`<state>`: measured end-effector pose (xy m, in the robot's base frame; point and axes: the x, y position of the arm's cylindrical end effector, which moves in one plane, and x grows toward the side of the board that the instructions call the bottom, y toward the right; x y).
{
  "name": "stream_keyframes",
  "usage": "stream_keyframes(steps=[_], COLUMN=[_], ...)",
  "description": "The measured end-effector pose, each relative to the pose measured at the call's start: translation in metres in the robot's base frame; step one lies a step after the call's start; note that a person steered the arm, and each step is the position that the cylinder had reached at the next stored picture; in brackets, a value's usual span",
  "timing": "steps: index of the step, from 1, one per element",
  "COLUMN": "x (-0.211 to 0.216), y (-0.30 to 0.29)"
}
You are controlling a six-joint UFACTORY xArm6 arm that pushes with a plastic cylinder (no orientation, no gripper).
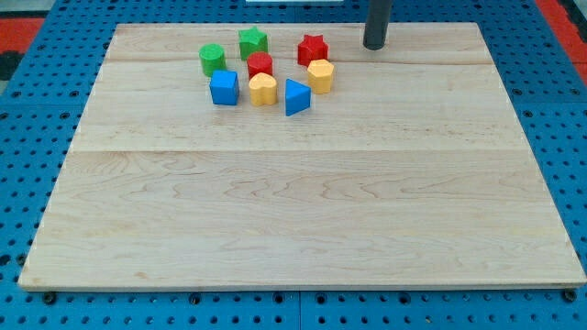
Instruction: Move the blue triangle towards the to the left side of the green circle
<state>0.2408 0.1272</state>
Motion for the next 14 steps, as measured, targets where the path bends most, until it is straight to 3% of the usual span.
stream_keyframes(steps=[2, 3, 4, 6, 9, 10, 12, 14], x=[0.0, 0.034, 0.069, 0.099, 0.139, 0.177, 0.166, 0.101], y=[0.01, 0.003, -0.023, -0.074, -0.204, -0.217, -0.301, -0.298])
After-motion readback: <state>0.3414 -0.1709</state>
